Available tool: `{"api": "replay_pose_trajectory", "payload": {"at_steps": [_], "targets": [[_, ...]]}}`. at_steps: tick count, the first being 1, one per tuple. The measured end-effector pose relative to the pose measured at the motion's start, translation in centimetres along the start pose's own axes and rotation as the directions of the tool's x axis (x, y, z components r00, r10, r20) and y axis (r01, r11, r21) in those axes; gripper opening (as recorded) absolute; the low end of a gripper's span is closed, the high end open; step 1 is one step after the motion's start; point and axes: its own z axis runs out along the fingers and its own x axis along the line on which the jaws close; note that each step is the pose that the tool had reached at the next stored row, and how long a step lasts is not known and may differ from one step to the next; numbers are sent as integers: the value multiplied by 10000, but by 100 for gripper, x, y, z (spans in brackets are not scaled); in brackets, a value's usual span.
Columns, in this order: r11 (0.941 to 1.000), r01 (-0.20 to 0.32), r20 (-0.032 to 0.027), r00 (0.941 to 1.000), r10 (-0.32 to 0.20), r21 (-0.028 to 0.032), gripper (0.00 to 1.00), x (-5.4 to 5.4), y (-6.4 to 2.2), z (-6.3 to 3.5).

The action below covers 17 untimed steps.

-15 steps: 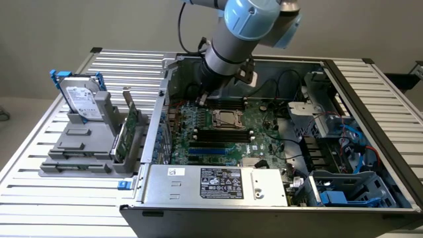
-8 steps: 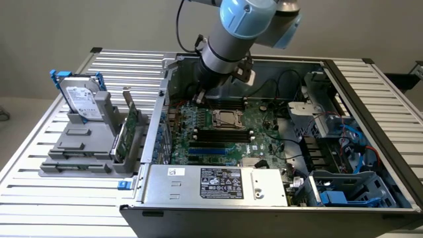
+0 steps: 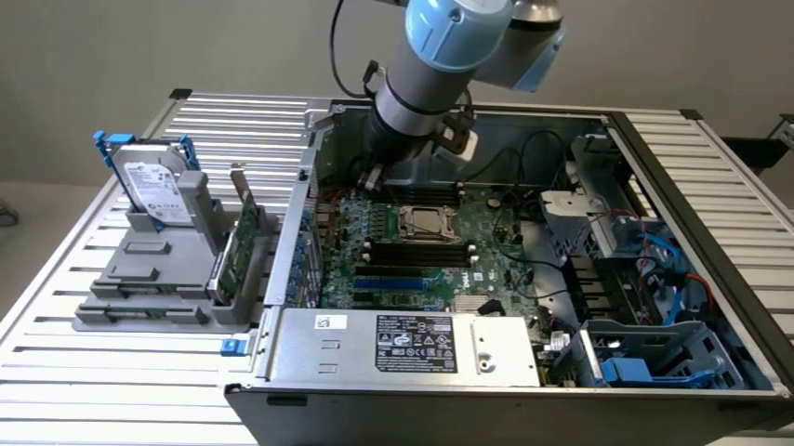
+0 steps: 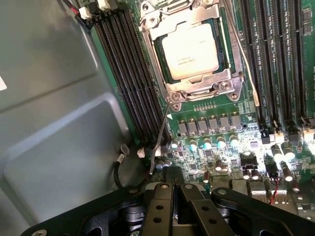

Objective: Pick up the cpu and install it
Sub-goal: 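Install the first cpu locking lever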

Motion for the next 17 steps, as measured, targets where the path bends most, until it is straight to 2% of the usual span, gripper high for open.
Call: {"api": "replay_pose_trajectory", "payload": {"at_steps": [8, 11, 14, 17], "targets": [[9963, -825, -347, 9961, 816, -245, 11, 2, -16, -15], [9930, -1137, -482, 9925, 1121, -329, 11, 3, -22, -20], [9895, -1392, -602, 9888, 1368, -385, 11, 5, -24, -27], [9843, -1705, -731, 9833, 1669, -465, 11, 6, -26, -29]]}}
